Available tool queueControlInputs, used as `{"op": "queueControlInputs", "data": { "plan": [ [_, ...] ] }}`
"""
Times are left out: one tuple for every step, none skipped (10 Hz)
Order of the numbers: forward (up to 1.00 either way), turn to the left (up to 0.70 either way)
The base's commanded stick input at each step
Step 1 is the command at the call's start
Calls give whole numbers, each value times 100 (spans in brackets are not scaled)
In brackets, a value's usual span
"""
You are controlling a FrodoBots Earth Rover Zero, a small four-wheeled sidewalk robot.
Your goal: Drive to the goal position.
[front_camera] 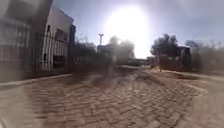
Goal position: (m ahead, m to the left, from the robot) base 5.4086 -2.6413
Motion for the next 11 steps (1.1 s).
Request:
{"op": "queueControlInputs", "data": {
  "plan": [
    [100,0],
    [100,0],
    [100,0],
    [100,0],
    [100,0],
    [100,0],
    [100,0],
    [100,0],
    [100,0],
    [100,0],
    [100,0]
  ]
}}
